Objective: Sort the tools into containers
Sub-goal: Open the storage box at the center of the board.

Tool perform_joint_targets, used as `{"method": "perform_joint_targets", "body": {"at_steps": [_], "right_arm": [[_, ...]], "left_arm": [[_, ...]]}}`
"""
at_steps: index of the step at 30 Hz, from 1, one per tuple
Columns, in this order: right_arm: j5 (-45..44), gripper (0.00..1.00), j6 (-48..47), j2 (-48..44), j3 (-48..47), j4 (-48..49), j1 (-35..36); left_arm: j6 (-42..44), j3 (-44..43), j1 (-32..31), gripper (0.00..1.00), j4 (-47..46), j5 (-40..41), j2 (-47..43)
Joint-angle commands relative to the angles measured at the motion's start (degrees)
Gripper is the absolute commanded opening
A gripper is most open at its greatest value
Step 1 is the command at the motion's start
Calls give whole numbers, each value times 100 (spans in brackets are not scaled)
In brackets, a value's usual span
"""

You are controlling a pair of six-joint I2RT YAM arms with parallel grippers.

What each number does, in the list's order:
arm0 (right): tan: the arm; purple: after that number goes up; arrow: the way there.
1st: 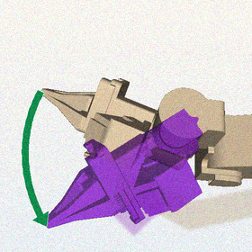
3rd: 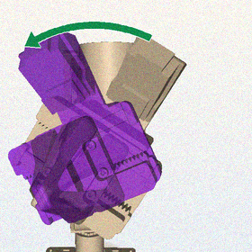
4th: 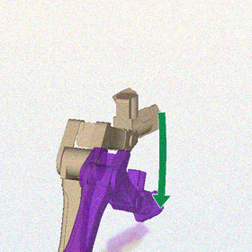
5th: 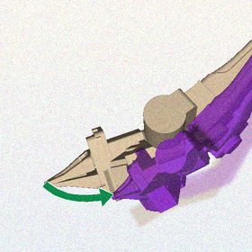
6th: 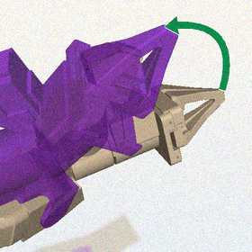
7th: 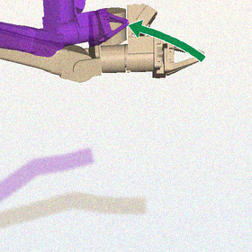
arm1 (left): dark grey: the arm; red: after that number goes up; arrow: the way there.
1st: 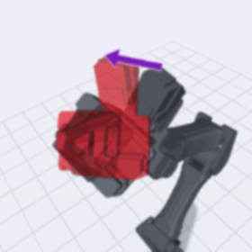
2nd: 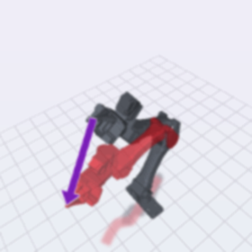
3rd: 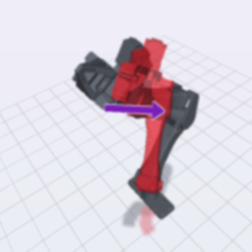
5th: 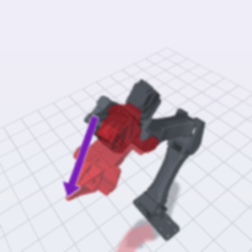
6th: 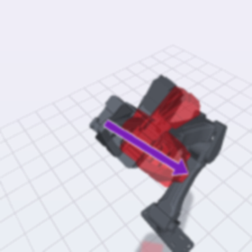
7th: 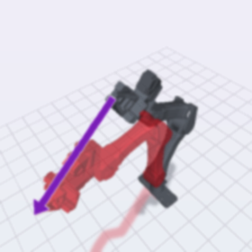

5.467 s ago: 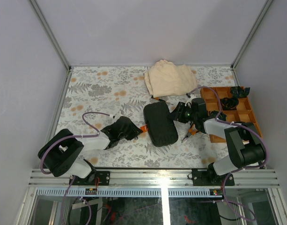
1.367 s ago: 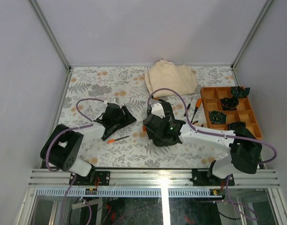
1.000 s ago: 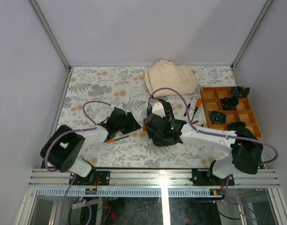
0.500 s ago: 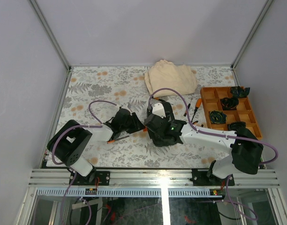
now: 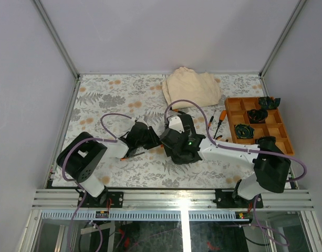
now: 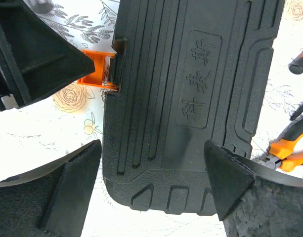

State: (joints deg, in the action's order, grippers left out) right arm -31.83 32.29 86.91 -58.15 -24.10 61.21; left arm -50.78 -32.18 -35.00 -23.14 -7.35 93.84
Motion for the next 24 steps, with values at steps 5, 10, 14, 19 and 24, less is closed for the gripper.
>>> {"method": "perform_joint_targets", "body": {"at_steps": [5,10,14,19,24], "right_arm": [[-162,96,-238,470,-489,-135,-31],[-318,98,-387,803,-730,-295,-30],[-460,99,-449,1123,-821,-374,-32],[-770,98,-415,1278,-909,-627,-30],[-995,96,-291,1159,-946,-860,-30]], "left_arm": [[86,190,-59,21,666,366,369],[92,199,-59,19,669,383,433],[86,213,-61,18,649,379,440],[95,205,-59,17,672,403,463],[95,215,-59,15,757,505,573]]}}
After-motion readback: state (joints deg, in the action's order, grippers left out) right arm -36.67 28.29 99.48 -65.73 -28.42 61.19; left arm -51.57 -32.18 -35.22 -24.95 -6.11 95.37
